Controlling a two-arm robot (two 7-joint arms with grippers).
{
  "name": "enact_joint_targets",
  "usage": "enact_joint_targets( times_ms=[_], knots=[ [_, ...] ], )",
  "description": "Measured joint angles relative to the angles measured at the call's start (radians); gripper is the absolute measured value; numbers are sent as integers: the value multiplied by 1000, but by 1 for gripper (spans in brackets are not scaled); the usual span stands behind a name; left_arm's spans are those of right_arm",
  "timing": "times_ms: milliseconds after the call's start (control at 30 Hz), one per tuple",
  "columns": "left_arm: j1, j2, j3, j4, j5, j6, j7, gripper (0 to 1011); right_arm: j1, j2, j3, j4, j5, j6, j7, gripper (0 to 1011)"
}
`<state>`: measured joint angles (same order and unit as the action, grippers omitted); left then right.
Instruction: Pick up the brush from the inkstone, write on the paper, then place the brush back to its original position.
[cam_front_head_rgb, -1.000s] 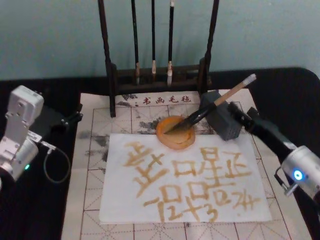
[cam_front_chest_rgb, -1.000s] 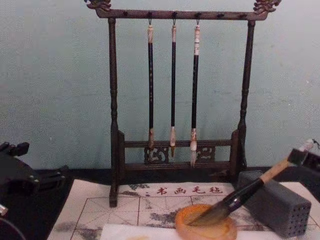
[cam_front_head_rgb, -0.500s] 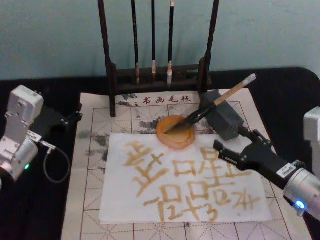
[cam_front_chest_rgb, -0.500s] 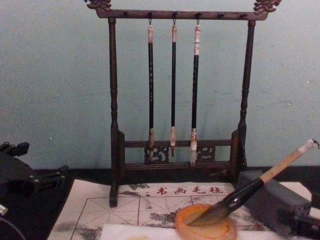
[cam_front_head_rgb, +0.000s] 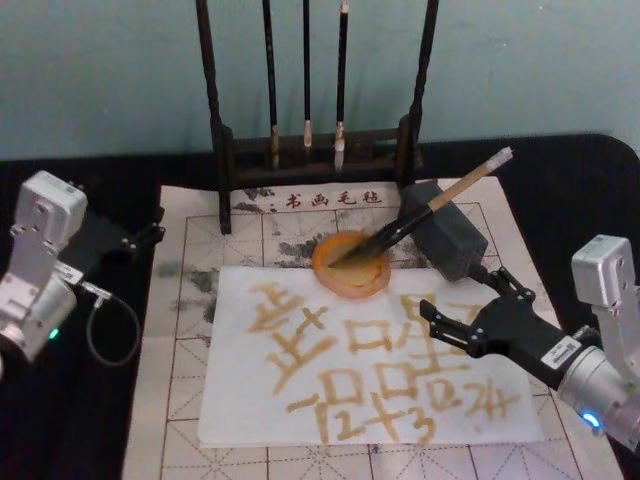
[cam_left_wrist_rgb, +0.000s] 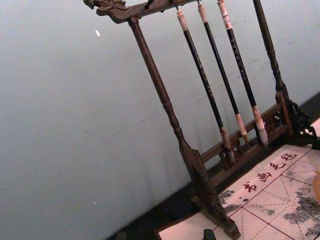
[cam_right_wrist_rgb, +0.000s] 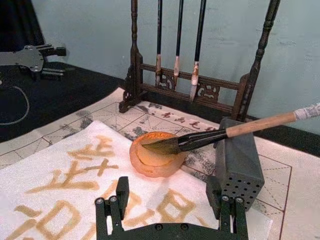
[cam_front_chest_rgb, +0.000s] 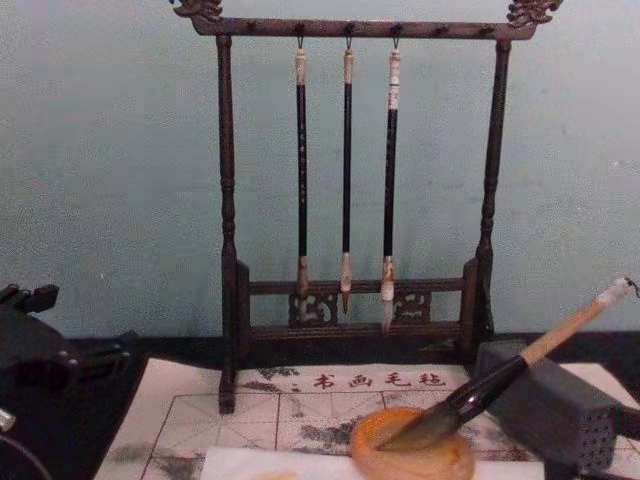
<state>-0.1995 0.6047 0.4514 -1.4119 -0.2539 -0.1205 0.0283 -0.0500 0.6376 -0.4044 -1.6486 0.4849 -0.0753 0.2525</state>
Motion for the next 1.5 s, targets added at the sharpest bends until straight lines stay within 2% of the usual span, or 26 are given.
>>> enact_joint_targets(
  times_ms=[1500],
  knots=[
    [0,0,0,0,0,0,0,1001,-1,5,1,-3,9,1,-1,1000]
  ],
)
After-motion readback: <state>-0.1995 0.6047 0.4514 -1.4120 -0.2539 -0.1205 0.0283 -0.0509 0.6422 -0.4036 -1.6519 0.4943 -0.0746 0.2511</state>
